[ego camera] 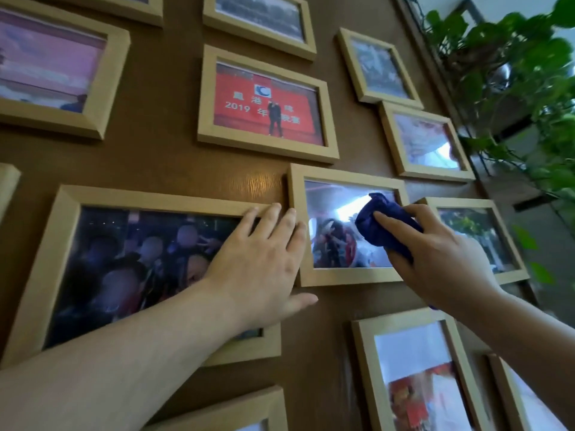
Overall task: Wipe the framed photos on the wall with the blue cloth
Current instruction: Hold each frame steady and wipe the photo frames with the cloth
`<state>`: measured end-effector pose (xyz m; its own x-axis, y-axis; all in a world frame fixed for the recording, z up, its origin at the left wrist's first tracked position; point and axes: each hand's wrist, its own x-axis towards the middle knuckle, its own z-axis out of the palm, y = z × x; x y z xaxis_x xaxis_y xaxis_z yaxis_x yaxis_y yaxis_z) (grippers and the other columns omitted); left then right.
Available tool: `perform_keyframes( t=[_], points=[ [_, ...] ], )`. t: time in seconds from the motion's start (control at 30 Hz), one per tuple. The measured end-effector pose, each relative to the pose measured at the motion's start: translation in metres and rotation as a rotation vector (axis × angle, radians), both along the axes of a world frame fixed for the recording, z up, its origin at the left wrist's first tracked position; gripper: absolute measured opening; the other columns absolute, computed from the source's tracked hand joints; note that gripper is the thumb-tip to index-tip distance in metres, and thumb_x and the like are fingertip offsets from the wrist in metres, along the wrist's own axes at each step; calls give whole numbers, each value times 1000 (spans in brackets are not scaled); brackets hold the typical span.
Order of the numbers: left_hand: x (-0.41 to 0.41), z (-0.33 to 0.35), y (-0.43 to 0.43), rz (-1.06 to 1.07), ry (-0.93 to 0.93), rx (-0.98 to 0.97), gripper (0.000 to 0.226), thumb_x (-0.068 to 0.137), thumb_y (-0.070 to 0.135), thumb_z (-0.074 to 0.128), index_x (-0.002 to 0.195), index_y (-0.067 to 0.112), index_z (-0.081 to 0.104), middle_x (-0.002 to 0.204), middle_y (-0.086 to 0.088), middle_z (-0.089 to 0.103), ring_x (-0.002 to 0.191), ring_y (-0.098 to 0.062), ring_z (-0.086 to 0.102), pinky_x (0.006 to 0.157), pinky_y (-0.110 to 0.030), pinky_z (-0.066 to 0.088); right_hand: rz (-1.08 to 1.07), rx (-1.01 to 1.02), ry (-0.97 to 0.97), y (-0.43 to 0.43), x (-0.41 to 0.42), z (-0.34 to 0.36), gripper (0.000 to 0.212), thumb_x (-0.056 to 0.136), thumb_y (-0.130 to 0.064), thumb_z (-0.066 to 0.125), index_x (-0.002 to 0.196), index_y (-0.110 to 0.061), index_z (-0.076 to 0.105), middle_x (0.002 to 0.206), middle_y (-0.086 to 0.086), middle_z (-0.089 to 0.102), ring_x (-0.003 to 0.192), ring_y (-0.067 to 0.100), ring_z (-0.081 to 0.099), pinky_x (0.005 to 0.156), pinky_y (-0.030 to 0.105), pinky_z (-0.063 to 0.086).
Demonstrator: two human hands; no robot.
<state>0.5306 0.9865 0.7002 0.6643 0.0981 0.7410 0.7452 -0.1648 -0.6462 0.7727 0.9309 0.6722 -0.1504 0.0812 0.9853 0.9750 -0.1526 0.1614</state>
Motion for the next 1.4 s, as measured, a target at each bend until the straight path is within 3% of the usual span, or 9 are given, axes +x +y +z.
perform_keyframes(
  t=[0.1,0.23,0.53,0.63,0.77,0.97,1.1,1.23,1.4],
  points=[
    [6,0,5,46,-46,-28,107,78,83,27,151,7,7,161,-19,12,148,-36,5,117,-57,12,-5,36,-32,4,4,11,50,81,-23,66,129,-14,56,116,17,57,70,30,61,49,25,35],
    [16,-3,11,30,-80,-68,104,76,83,29,143,3,36,150,-22,40,141,-39,31,110,-62,30,0,28,-83,14,9,34,50,82,-31,60,130,-17,53,121,17,54,76,30,62,49,25,33],
    [39,-14,14,126,-257,-42,103,77,82,31,134,-2,48,146,-21,45,138,-36,38,107,-61,36,70,-40,-300,43,-16,77,61,90,-37,54,142,-28,24,134,10,34,101,25,51,59,31,41],
    [43,-16,11,186,-281,-38,103,78,83,28,135,-1,48,147,-20,44,139,-33,35,109,-60,34,79,-53,-322,44,-13,79,58,91,-37,52,142,-27,25,133,10,33,101,26,51,59,34,43],
    [44,-13,10,224,-283,-34,103,78,83,28,140,1,41,149,-19,42,140,-32,34,110,-58,33,15,-84,-331,41,17,78,62,90,-41,52,142,-30,21,131,8,33,101,24,50,55,31,34],
    [38,-9,18,185,-262,-24,106,76,87,27,143,5,37,152,-16,39,142,-29,31,113,-55,28,-173,-70,-123,31,76,67,55,93,-43,41,143,-33,20,130,5,33,96,21,53,53,31,38],
    [38,-9,19,145,-255,-19,104,77,86,28,143,5,38,154,-14,35,143,-28,29,113,-56,28,-203,-71,-16,31,72,62,50,93,-40,42,139,-29,27,118,6,39,77,18,47,51,31,31],
    [41,-10,17,125,-258,-16,103,77,83,29,143,4,37,155,-13,34,143,-29,29,113,-58,28,-68,-119,-123,34,35,48,57,91,-41,48,140,-28,22,125,8,35,75,14,38,52,28,28],
    [41,-9,19,126,-269,-20,101,76,83,28,147,11,33,157,-10,30,144,-27,26,115,-56,24,64,-188,-305,35,-13,27,62,90,-41,51,142,-26,20,131,11,28,97,23,51,59,31,34]
  ],
)
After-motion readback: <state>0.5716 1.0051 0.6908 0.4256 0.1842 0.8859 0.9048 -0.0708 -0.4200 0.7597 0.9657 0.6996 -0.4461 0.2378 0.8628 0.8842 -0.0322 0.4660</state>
